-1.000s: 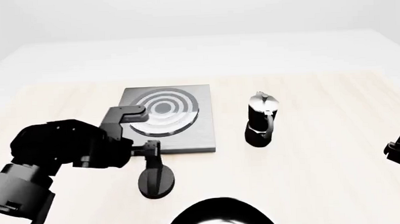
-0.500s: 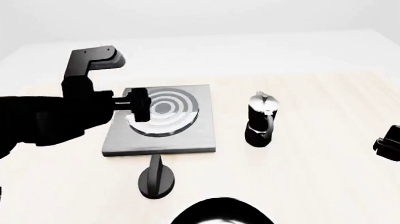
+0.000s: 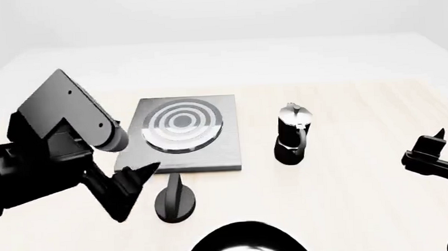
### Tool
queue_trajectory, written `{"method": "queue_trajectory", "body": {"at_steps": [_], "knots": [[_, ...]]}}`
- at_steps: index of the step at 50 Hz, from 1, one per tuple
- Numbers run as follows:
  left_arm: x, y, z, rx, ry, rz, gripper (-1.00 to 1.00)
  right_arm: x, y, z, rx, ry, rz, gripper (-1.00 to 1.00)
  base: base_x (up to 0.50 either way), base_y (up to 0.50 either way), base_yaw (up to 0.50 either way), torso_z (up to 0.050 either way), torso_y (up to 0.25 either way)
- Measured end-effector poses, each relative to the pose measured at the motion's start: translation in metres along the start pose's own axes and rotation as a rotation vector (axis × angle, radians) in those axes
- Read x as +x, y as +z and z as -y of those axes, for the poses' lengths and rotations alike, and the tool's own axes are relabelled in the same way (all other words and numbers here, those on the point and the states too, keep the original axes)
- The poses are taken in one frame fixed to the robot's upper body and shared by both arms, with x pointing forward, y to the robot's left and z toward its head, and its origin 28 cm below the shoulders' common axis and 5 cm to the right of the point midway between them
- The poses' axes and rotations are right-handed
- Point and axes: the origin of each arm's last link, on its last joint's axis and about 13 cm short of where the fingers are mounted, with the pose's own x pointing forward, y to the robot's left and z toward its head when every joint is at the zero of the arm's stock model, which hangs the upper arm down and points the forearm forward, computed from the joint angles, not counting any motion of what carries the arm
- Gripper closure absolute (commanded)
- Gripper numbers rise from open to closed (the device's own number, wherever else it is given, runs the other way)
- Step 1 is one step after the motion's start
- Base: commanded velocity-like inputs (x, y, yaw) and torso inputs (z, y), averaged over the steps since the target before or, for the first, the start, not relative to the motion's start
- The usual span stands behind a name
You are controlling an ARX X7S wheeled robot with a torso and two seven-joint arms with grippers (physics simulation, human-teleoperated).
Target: Turn on the stove and put the frying pan on it.
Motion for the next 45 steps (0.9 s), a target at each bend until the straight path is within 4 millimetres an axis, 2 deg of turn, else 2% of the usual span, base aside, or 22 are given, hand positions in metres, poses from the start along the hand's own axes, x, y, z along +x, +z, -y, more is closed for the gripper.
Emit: {"method": "queue_trajectory", "body": {"at_steps": [10, 21, 32, 45], "knots": [[-0.008, -0.018, 0.034, 0.098, -0.197, -0.108, -1.0, 0.001, 0.0, 0.002, -0.011, -0.018, -0.012, -1.0, 0.0, 0.0, 0.0, 0.0, 0.0], [-0.018, -0.032, 0.058, 0.142, -0.315, -0.202, -1.0, 0.002, -0.002, 0.003, -0.017, -0.036, -0.024, -1.0, 0.0, 0.0, 0.0, 0.0, 0.0], [-0.024, -0.047, 0.064, 0.123, -0.339, -0.319, -1.0, 0.002, -0.002, 0.004, -0.019, -0.042, -0.033, -1.0, 0.0, 0.0, 0.0, 0.0, 0.0], [-0.021, -0.066, 0.062, 0.074, -0.332, -0.446, -1.0, 0.002, -0.004, 0.005, -0.025, -0.055, -0.045, -1.0, 0.0, 0.0, 0.0, 0.0, 0.0]]}}
